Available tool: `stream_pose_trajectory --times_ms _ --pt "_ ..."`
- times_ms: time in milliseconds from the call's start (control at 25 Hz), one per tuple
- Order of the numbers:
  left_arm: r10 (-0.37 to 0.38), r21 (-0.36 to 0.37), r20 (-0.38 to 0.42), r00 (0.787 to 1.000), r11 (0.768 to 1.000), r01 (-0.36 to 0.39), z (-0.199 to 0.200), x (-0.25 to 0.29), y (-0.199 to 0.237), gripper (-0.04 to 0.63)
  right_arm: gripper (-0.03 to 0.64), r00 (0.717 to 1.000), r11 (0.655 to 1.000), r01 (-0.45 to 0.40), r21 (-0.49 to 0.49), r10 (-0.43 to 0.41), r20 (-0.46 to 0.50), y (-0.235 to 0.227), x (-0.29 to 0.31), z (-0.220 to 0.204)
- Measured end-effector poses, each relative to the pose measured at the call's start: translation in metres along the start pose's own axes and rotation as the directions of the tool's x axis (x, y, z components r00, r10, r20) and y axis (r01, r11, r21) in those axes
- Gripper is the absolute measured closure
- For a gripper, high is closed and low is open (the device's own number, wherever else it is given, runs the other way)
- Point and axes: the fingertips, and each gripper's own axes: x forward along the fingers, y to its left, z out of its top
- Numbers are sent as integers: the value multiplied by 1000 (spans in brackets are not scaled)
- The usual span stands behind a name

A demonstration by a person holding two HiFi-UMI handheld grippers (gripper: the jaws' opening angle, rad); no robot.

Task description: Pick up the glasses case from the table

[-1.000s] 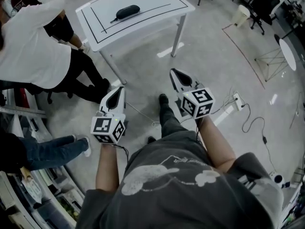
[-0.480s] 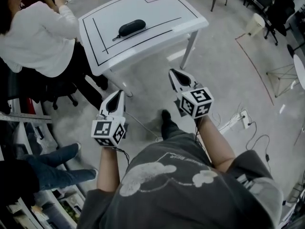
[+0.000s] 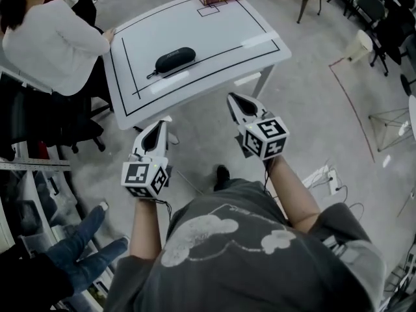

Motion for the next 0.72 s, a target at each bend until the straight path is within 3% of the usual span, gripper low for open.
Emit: stream_pose_trajectory --times_ms 280,480,720 --pt "61 15 10 998 998 -61 15 36 1 594 617 999 999 -39 10 39 -7 -35 23 11" --pt "80 23 8 997 997 -80 21 43 7 594 617 998 998 -59 31 59 -11 -36 30 7" --pt "54 25 -10 998 998 -54 18 58 17 592 617 999 998 -41 56 43 -32 -42 36 -5"
